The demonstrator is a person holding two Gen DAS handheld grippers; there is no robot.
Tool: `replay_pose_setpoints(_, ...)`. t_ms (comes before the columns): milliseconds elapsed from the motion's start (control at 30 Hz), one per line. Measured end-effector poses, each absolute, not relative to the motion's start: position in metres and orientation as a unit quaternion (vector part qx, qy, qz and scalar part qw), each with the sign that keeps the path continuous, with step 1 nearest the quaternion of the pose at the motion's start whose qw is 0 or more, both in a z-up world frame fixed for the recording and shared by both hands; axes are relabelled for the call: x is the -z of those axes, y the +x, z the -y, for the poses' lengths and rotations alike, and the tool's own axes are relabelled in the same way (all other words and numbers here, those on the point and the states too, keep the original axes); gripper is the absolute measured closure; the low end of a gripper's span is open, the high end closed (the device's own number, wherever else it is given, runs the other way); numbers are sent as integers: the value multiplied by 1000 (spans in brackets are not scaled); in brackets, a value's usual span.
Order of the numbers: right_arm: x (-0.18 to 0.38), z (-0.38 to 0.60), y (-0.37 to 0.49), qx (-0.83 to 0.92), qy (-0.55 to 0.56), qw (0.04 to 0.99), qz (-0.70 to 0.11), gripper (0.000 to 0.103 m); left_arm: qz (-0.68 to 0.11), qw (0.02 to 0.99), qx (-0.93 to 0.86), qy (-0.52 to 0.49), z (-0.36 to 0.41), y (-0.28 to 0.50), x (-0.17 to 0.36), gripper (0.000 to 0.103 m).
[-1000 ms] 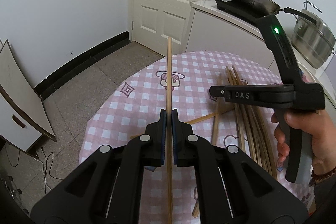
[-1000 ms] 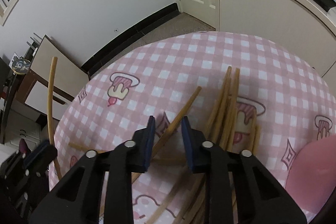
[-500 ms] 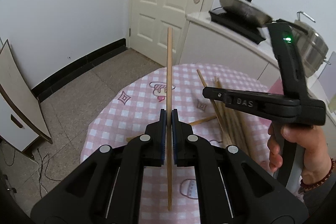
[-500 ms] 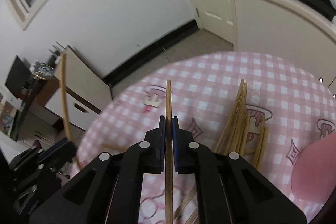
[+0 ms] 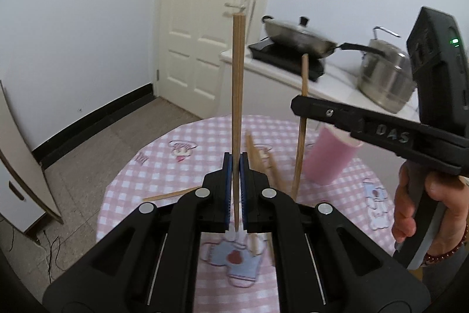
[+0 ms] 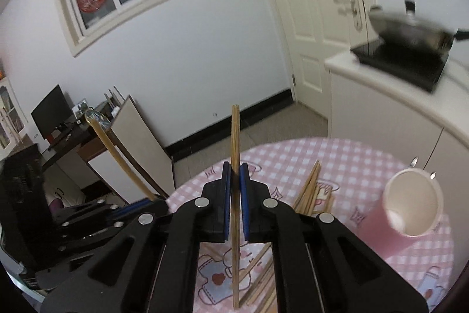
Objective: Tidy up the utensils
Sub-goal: 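Carry both chopsticks over the pink cup and release the right tool's chopstick inside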
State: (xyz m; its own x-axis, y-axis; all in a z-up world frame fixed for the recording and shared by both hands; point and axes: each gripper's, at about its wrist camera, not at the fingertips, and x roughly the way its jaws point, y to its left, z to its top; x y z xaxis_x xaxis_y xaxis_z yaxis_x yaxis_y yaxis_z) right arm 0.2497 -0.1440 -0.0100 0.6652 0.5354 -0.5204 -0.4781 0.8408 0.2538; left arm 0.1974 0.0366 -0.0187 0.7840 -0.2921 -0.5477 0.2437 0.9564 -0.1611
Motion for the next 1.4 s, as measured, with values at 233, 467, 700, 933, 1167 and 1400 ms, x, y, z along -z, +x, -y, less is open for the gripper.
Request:
replay_pose_setpoints(233, -41, 169, 228, -245, 13, 943, -224, 99, -255, 951, 170, -37, -2, 193, -20, 97)
replay_pose_setpoints(467, -77, 208, 225, -200, -1, 965, -170, 99, -206, 961, 180, -30, 42, 209, -55, 97)
replay_pose_setpoints(700, -87, 236, 230, -155, -10, 978, -142, 99, -186, 962, 196, -47, 78, 242, -65, 97)
replay_pose_setpoints(933, -71, 259, 245, -134, -6, 980, -150, 99, -199, 954, 216, -55, 108, 271, -51, 97)
replay_pose_setpoints(1167, -42, 277, 253, -126, 5, 976, -176, 99, -238, 944, 226, -36, 131, 293, -18, 97)
replay_pose_setpoints(1400, -11, 292, 258, -109, 23, 972, -205, 99, -278, 932, 229, -20, 137, 301, 16, 97)
